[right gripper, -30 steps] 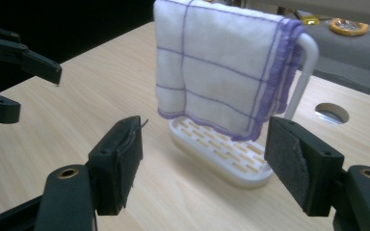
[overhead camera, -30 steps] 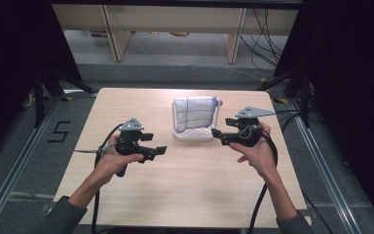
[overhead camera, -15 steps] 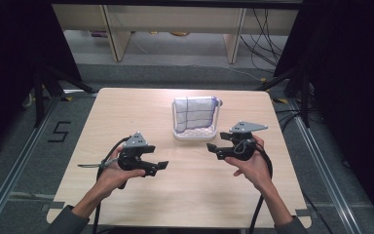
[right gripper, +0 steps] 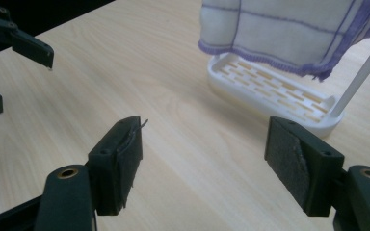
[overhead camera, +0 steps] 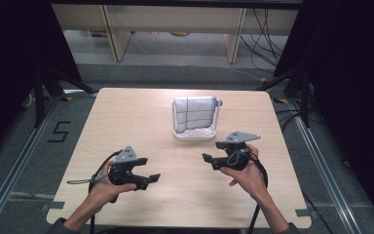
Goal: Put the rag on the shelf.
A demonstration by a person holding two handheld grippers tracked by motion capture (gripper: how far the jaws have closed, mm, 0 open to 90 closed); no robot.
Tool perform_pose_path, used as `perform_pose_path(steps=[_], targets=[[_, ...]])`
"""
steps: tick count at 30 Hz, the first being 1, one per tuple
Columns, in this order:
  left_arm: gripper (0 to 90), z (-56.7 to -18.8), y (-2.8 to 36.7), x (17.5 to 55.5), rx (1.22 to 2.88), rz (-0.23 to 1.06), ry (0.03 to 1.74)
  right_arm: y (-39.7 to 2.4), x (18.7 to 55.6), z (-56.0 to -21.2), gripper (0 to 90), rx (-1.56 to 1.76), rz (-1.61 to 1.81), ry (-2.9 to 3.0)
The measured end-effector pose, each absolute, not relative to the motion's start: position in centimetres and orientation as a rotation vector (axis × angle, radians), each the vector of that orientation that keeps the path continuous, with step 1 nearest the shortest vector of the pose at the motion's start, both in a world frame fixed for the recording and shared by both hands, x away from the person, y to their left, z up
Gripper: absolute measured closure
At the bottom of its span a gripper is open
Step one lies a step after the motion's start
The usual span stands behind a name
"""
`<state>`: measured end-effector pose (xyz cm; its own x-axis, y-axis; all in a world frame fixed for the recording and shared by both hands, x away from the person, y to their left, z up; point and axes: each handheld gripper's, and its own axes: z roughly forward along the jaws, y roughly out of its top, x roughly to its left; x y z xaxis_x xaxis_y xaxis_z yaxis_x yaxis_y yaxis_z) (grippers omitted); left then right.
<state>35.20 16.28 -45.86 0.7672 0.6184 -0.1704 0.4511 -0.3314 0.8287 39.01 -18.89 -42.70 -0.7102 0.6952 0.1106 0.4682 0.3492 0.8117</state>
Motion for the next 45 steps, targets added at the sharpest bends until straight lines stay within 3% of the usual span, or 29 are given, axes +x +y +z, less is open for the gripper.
perform_pose_path(steps=[26,33,45], targets=[[21.5,-50.9,16.7,30.7,2.077,0.216,0.812,-19.2,33.0,-48.0,22.1,1.089,1.213,2.455],[21.6,-51.2,17.1,29.5,2.133,0.287,0.785,-19.4,31.4,-48.9,21.5,1.091,1.162,2.479],[21.5,-51.3,17.1,29.6,2.147,0.280,0.774,-19.3,30.8,-49.7,19.9,1.012,1.074,2.507]])
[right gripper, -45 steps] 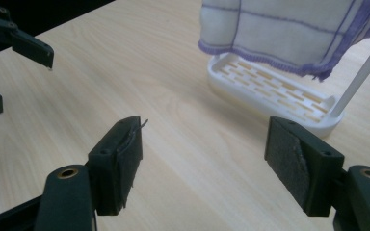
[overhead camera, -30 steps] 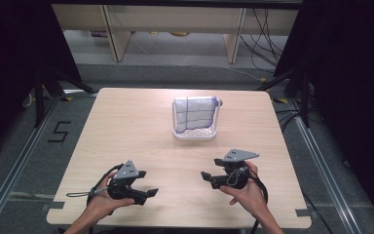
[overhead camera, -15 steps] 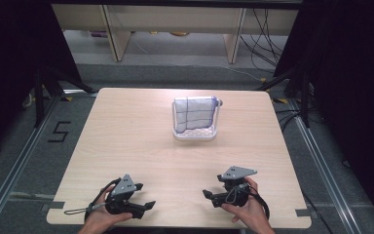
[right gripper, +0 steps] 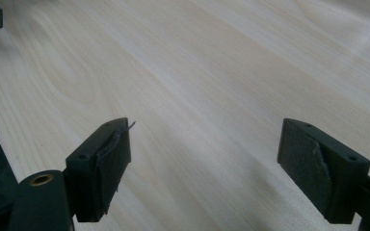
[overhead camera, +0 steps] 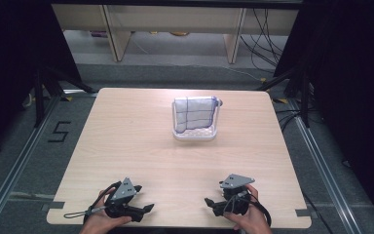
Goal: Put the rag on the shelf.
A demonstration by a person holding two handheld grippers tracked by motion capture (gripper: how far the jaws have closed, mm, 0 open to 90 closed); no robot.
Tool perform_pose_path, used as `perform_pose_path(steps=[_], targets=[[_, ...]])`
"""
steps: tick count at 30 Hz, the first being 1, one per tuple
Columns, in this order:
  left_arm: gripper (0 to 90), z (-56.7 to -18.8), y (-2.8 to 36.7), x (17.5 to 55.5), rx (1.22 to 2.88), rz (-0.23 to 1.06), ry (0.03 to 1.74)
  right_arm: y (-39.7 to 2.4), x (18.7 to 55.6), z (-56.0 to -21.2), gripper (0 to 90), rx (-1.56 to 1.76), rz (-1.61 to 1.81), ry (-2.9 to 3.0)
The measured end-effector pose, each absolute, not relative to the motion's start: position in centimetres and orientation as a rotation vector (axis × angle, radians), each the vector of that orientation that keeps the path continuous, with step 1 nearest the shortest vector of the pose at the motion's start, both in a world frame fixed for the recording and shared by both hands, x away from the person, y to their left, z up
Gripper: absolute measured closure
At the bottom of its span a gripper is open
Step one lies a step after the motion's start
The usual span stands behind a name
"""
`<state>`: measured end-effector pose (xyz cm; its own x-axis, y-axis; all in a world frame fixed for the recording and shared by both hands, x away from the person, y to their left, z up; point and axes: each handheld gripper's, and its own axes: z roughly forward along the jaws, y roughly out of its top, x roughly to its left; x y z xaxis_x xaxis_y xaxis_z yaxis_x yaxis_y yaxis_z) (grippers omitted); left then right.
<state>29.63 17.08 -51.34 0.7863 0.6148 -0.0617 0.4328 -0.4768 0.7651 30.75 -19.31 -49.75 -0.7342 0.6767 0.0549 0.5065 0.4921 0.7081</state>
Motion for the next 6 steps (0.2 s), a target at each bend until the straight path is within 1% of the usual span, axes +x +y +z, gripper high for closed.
perform_pose_path(steps=[6], targets=[[21.5,-51.38,17.09,29.69,2.151,0.284,0.775,-18.95,30.61,-49.98,19.9,1.002,1.055,2.543]])
